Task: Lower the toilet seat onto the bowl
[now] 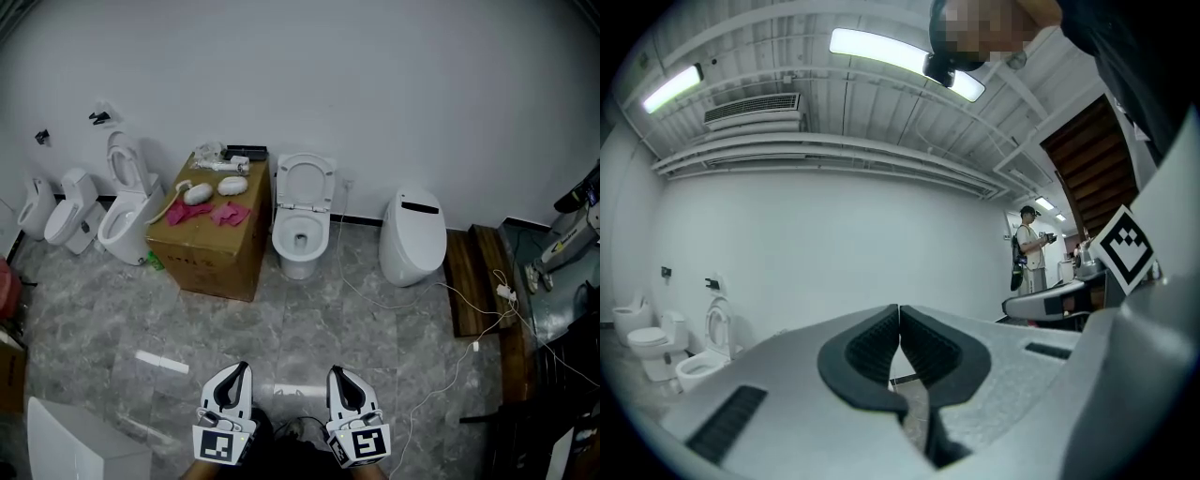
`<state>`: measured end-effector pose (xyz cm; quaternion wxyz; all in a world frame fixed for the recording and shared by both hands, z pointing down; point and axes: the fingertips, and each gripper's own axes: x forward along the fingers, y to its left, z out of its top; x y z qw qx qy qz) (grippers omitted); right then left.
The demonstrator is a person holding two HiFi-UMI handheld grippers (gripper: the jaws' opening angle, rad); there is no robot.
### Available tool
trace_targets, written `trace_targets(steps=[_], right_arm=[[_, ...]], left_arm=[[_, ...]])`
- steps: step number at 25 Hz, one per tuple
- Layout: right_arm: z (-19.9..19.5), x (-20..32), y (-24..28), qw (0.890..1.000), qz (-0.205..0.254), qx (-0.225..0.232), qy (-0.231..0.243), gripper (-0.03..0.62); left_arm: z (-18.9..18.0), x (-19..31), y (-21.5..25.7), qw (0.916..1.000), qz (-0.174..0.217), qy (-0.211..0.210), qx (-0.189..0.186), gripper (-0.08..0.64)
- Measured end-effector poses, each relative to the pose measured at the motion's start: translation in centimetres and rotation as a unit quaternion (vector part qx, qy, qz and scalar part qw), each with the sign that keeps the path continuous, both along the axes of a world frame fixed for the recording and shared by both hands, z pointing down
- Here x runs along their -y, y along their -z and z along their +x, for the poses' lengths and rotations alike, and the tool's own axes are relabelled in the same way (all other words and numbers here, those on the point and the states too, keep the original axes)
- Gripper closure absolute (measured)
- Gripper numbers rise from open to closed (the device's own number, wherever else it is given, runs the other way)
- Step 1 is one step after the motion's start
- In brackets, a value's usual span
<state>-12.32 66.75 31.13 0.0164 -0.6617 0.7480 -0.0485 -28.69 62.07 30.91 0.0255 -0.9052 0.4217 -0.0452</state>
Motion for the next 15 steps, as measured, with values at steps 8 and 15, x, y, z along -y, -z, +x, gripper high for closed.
trace_targets(steps=[8,15], right_arm=[[1.6,4.5,-1.2,1.0,-0.011,0.005,-0.002,0.566],[3.2,13.8,-1.3,1.0,-0.012,-0.011,-0.019,0.566]], left_arm=[[1.6,4.7,-1.3,0.9999,-0.01,0.001,0.005,0.549],[3.7,14.9,-2.4,0.9997,-0.016,-0.019,-0.005,0.549]])
